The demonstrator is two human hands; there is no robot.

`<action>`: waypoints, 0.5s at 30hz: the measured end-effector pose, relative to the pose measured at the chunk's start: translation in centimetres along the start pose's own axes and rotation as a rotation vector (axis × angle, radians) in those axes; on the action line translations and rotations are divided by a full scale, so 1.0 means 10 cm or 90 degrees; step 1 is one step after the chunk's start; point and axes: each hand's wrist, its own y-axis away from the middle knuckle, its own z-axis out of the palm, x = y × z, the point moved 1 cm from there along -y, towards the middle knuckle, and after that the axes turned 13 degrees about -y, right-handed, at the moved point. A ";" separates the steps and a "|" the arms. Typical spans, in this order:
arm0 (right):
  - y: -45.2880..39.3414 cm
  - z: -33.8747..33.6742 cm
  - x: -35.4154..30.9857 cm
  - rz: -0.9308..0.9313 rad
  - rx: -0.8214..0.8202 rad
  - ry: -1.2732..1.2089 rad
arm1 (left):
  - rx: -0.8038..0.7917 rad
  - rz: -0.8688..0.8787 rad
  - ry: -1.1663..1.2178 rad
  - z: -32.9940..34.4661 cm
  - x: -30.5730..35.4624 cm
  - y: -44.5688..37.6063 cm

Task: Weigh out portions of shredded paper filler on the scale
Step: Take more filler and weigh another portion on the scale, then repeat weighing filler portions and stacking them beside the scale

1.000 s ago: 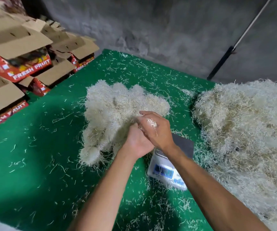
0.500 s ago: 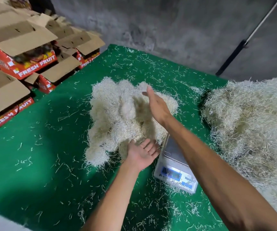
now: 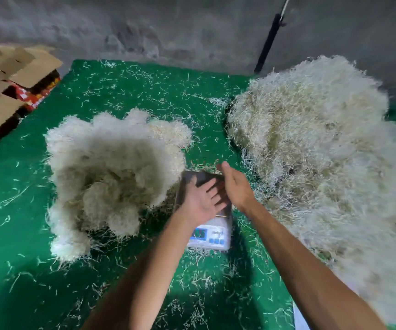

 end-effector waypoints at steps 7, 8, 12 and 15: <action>0.05 -1.25 0.82 0.103 -0.006 0.128 | 0.039 -0.057 -0.231 0.90 -0.65 -0.53; 0.11 -1.35 1.01 0.156 -0.032 0.107 | 0.062 -0.067 -0.291 0.96 -0.77 -0.59; 0.54 -1.35 1.70 0.222 -0.040 0.190 | 0.125 -0.156 -0.426 0.90 -1.30 -0.69; 0.71 -1.19 1.83 0.140 0.133 0.144 | 0.119 -0.167 -0.408 0.71 -1.64 -0.67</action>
